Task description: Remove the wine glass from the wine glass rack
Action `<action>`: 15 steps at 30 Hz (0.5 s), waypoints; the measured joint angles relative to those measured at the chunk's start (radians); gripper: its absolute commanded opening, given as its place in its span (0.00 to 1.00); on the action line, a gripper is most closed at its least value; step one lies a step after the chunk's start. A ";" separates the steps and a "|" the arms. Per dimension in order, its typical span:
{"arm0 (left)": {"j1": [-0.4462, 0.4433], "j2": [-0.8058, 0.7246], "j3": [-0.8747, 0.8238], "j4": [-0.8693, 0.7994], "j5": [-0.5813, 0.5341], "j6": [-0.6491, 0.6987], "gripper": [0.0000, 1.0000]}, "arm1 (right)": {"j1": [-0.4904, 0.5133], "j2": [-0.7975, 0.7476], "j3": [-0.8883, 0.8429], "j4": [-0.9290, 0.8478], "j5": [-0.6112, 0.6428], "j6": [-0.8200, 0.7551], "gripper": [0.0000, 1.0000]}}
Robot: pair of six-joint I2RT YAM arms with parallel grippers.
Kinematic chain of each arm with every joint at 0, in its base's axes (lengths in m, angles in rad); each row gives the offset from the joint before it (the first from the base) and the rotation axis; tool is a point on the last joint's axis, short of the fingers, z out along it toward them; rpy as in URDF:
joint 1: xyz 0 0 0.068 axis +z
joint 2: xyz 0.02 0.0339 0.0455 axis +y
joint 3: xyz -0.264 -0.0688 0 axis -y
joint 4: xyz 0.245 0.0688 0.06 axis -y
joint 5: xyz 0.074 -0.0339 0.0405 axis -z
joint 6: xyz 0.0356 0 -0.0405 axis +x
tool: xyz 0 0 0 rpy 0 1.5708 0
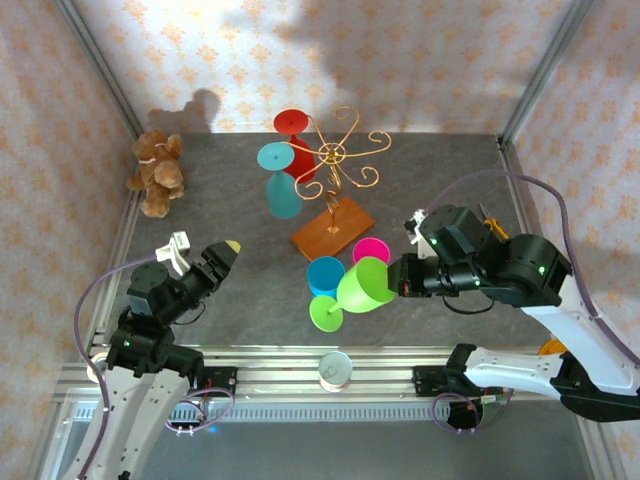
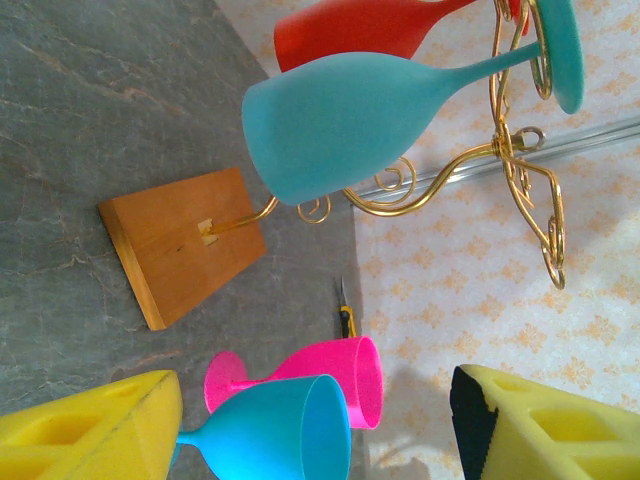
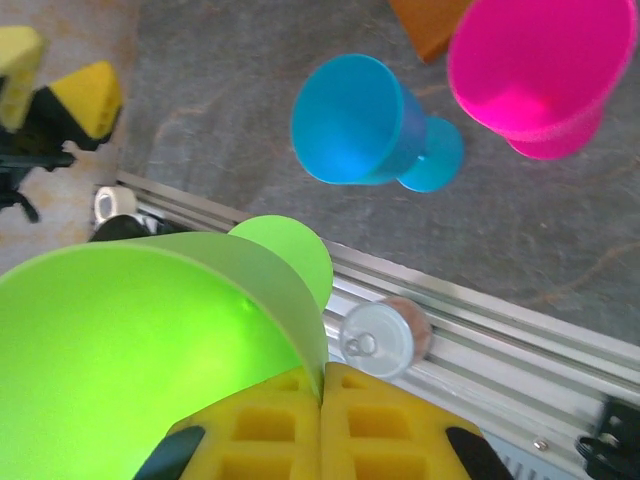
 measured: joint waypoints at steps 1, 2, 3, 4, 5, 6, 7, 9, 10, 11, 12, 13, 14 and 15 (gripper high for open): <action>0.000 0.003 0.000 0.000 0.000 0.000 0.70 | 0.000 -0.009 -0.009 -0.008 0.006 0.003 0.00; 0.000 0.005 0.000 0.000 0.000 0.000 0.70 | 0.000 -0.016 -0.017 -0.016 0.010 0.006 0.00; 0.000 0.008 0.000 0.000 -0.001 0.000 0.70 | 0.000 -0.024 -0.024 -0.026 0.016 0.010 0.00; 0.000 0.010 0.000 0.000 -0.003 0.000 0.70 | 0.000 -0.031 -0.031 -0.037 0.021 0.014 0.00; 0.000 0.011 0.000 0.000 -0.003 0.000 0.70 | 0.000 -0.036 -0.035 -0.046 0.026 0.017 0.00; 0.000 0.013 0.000 0.000 -0.004 0.000 0.70 | 0.000 -0.039 -0.037 -0.057 0.032 0.018 0.00; 0.000 0.016 0.000 0.000 -0.005 0.000 0.70 | 0.000 -0.041 -0.040 -0.066 0.037 0.018 0.00; 0.000 0.024 0.000 0.000 -0.007 0.000 0.70 | 0.000 -0.042 -0.048 -0.079 0.052 0.021 0.00; 0.000 0.032 0.000 0.000 -0.007 0.001 0.70 | 0.000 -0.042 -0.056 -0.085 0.058 0.021 0.00; 0.000 0.038 0.000 0.000 -0.008 0.001 0.70 | 0.000 -0.042 -0.065 -0.087 0.066 0.021 0.00; 0.000 0.044 0.000 0.000 -0.008 0.001 0.70 | 0.000 -0.042 -0.078 -0.089 0.071 0.023 0.00; 0.000 0.049 0.000 0.000 -0.008 0.001 0.70 | 0.000 -0.041 -0.093 -0.089 0.077 0.025 0.00; 0.000 0.054 0.000 0.000 -0.008 0.001 0.70 | 0.000 -0.040 -0.109 -0.089 0.081 0.025 0.00; 0.000 0.058 0.000 0.000 -0.009 0.001 0.70 | 0.000 -0.039 -0.129 -0.087 0.085 0.028 0.00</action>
